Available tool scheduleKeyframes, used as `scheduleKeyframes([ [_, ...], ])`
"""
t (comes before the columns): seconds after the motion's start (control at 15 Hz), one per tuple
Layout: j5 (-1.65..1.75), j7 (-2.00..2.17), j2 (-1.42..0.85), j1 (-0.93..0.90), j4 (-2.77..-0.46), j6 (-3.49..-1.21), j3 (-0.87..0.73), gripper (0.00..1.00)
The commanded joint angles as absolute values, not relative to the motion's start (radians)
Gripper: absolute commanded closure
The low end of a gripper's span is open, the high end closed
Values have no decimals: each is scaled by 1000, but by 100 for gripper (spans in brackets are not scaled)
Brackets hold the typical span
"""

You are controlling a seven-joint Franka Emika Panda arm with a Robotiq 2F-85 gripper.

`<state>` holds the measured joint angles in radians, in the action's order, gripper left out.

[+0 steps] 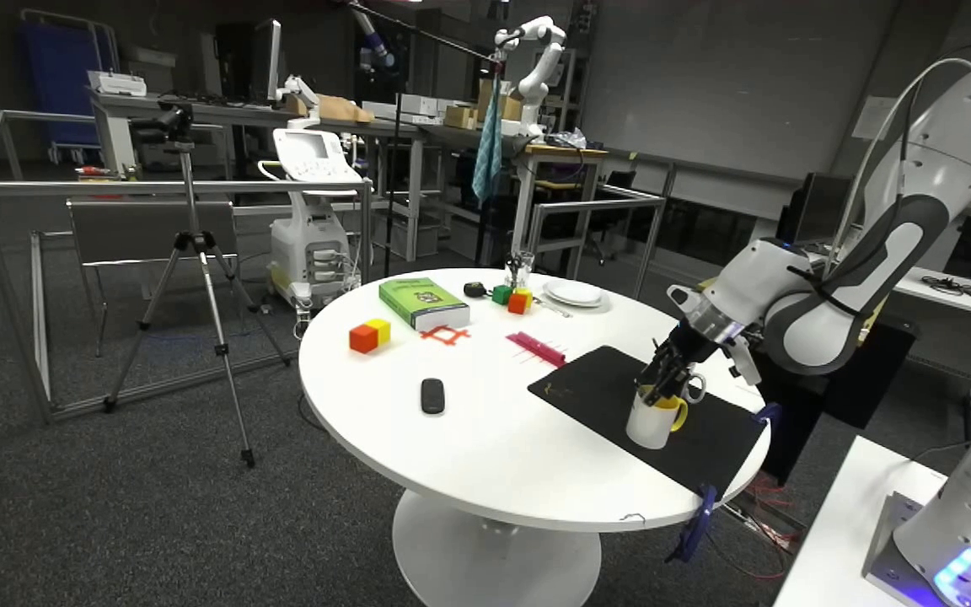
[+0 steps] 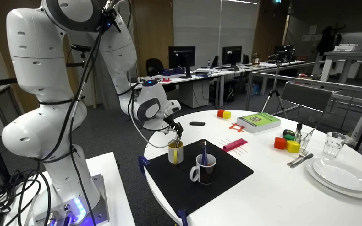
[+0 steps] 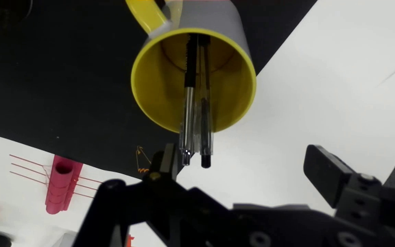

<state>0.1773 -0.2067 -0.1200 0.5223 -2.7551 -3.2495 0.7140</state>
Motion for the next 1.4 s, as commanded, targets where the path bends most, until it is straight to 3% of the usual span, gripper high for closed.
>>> scheduleKeyframes([
  [0.0,209,-216,-158,642,-2750,-3266,803,0],
  [1.33,252,-233,-192,1047,-2744,-3164,1193,0],
])
